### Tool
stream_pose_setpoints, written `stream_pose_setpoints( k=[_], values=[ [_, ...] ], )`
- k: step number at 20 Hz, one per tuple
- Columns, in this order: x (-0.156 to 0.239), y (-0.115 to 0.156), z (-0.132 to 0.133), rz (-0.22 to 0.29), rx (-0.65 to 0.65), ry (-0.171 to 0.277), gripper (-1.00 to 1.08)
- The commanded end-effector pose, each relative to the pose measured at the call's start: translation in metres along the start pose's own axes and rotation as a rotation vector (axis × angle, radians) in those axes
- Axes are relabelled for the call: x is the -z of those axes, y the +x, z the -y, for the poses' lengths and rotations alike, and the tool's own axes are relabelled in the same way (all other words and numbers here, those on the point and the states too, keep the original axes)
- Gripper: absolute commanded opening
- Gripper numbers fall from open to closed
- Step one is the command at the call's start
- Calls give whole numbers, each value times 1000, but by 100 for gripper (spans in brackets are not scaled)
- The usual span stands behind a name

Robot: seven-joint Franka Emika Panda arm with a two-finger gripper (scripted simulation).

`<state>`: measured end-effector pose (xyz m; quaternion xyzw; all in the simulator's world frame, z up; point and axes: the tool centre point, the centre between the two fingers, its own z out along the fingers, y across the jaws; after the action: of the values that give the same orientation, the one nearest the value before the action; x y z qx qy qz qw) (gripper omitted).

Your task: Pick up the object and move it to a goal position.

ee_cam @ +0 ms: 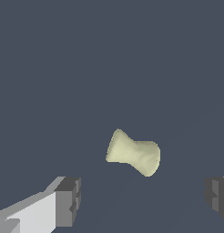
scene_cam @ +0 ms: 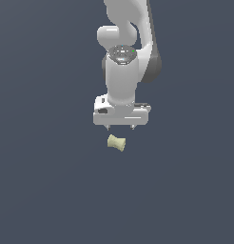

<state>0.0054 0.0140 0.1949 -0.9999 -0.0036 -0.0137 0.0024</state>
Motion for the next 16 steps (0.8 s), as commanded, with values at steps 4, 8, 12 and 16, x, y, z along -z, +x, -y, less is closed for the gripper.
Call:
stream_pose_setpoints(
  k=[4, 8, 12, 16],
  values=[
    [5, 1, -4, -6, 6, -6, 100],
    [4, 1, -4, -4, 15, -5, 100],
    [1, 1, -4, -3, 46, -7, 100],
    [-3, 0, -5, -1, 99, -8, 100]
  ],
)
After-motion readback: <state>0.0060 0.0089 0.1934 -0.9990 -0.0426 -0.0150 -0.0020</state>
